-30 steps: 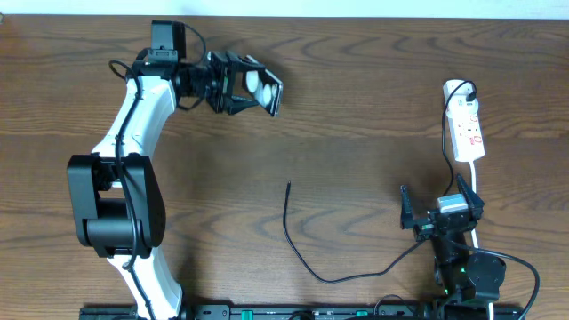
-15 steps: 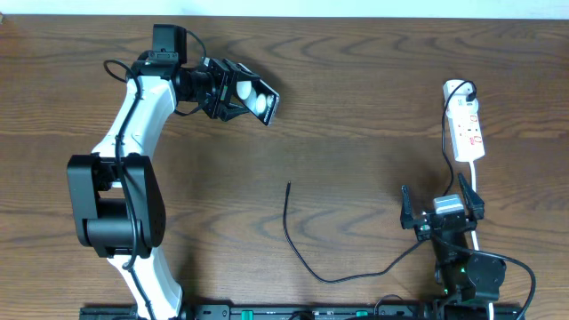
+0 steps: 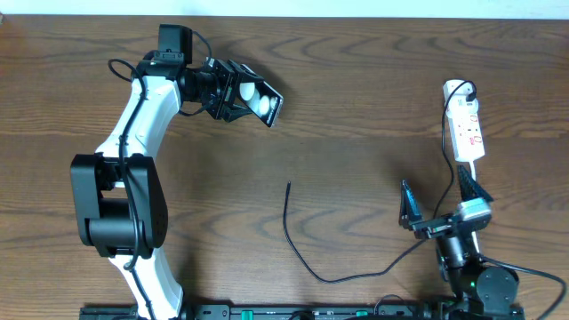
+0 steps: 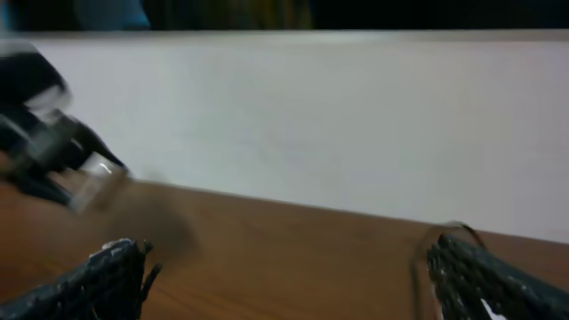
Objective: Plug charger to phone and switch on socket
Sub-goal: 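Move the right gripper toward the phone held by the left gripper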
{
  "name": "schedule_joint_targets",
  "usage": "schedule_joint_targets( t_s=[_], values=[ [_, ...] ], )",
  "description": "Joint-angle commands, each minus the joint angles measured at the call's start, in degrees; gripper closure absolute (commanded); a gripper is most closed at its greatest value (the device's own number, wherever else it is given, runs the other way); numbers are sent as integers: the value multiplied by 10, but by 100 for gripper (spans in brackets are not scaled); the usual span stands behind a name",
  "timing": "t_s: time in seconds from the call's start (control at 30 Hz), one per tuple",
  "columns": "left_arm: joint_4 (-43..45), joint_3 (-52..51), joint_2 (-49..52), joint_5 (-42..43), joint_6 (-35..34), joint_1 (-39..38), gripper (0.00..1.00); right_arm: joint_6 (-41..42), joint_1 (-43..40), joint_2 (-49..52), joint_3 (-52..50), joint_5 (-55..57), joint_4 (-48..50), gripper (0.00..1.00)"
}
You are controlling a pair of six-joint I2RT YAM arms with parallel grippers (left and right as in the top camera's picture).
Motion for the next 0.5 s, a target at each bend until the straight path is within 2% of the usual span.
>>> schedule_joint_targets(
  t_s=[0.0,0.13,0.3,0.4,0.47],
  values=[
    [5,14,-14,5,7,-4,92,69,2,70,76,-70,1,1],
    [5,14,-14,-5,7,-14,93,100,2,217,172,-156,0,1],
    [5,14,-14,-19,7,-35,93,164,3,422,287,-329,7,1],
    [5,14,-14,-27,7,-49,93,160,3,523,321,-441,68,1],
    [5,14,-14,-28,7,-58,92,199,3,579,326,-470,117,1]
  ],
)
